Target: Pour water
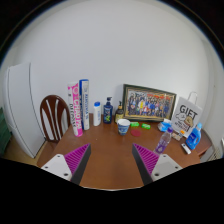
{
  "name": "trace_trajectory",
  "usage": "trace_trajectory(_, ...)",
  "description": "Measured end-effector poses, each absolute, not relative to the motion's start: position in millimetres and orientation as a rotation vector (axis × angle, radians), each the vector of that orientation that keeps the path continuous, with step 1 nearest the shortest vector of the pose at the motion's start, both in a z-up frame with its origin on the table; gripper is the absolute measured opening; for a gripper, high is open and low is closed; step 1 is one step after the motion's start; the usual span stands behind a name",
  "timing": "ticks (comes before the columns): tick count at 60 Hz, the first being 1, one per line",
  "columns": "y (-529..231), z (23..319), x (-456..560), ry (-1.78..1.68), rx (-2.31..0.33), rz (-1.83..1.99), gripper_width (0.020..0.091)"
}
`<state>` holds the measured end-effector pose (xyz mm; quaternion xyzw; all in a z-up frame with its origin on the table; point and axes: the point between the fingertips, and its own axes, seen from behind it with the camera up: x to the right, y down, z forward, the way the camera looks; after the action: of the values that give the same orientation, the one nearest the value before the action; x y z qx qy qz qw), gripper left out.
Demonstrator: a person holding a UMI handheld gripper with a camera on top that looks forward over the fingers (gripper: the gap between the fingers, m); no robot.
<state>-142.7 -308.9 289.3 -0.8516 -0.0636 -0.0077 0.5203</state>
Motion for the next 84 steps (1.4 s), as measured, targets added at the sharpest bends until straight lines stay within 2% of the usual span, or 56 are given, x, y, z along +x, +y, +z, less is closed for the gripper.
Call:
trace_trajectory(12,-295.6,265.5,-77.7,-0.115,-2.053,-0.038,0.0854)
trace_trajectory(26,-266.7,194.7,49.2,-0.053,-2.063,-0.103,0.0858)
trace_trajectory(38,-198.6,141.0,131.6,-0.003,-2.024,-0.077,0.0858)
trace_trajectory(54,-101.1,83.2,161.8,-0.007,-1.989,-0.018,0.0838)
trace_trajectory(57,-90.2,77.7,161.6,-0.019,-1.979,-0.019,0.0800)
trace_trajectory(59,-84.7,73.9,160.0,-0.033,-1.974,-0.020,0.0740)
trace_trajectory(64,-75.3,71.2,163.4,-0.030,-1.960,-0.037,0.0520)
trace_trajectory(69,-72.3,72.4,162.0,-0.043,-1.947,-0.012,0.0479)
trace_trajectory(74,-71.4,72.4,161.6,-0.041,-1.950,0.003,0.0380)
trace_trajectory(76,-71.0,72.3,162.0,-0.042,-1.955,0.006,0.0373)
trace_trajectory(77,-70.6,72.4,162.1,-0.043,-1.958,0.007,0.0342)
trace_trajectory(84,-64.7,78.0,168.1,-0.054,-1.972,-0.047,0.0340)
